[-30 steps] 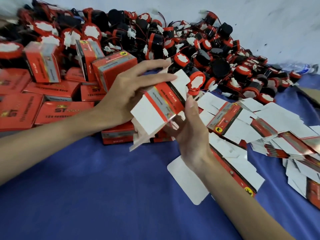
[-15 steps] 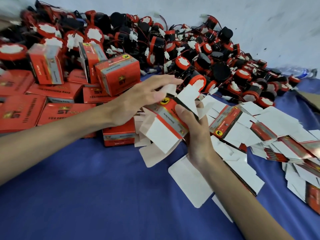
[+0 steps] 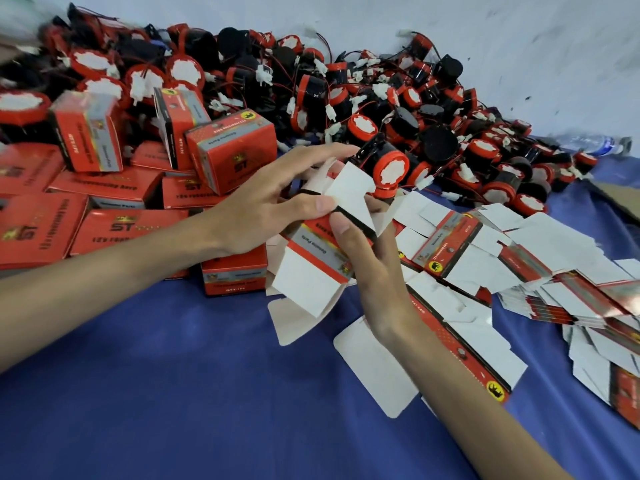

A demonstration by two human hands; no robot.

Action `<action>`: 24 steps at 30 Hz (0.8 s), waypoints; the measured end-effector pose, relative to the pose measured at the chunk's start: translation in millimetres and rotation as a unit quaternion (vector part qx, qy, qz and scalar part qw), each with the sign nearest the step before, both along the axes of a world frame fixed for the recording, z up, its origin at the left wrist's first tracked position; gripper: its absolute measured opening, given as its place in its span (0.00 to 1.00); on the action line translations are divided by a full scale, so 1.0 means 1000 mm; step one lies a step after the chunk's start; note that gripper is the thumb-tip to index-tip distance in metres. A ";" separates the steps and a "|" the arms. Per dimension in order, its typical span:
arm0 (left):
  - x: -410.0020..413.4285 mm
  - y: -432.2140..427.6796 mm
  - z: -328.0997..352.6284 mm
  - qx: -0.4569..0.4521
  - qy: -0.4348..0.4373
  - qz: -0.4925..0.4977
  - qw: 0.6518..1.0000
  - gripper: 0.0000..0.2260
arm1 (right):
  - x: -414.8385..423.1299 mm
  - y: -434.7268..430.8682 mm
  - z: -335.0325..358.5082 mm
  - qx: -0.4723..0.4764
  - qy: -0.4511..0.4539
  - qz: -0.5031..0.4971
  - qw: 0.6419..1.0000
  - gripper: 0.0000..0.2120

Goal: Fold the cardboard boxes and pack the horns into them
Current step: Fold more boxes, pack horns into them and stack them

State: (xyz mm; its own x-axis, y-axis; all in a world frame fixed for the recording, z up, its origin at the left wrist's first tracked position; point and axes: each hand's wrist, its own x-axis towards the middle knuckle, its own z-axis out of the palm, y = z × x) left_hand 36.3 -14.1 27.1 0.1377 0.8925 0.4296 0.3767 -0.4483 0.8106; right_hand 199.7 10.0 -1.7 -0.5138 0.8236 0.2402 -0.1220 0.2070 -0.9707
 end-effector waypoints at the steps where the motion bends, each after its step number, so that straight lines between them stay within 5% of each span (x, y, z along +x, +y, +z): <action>1: 0.000 0.000 0.000 0.003 -0.001 0.000 1.000 0.23 | 0.000 -0.001 -0.001 -0.003 0.003 0.000 1.000 0.14; 9: -0.002 0.002 -0.002 0.040 -0.009 0.045 0.998 0.18 | -0.008 -0.006 -0.006 0.047 0.024 -0.063 0.997 0.32; 18: -0.001 0.002 -0.002 0.038 -0.008 0.053 0.998 0.16 | -0.002 0.003 -0.004 0.002 0.083 -0.014 0.996 0.12; 24: -0.001 0.001 0.000 0.023 0.026 0.061 0.998 0.18 | 0.003 0.007 -0.002 -0.040 0.061 -0.016 0.997 0.23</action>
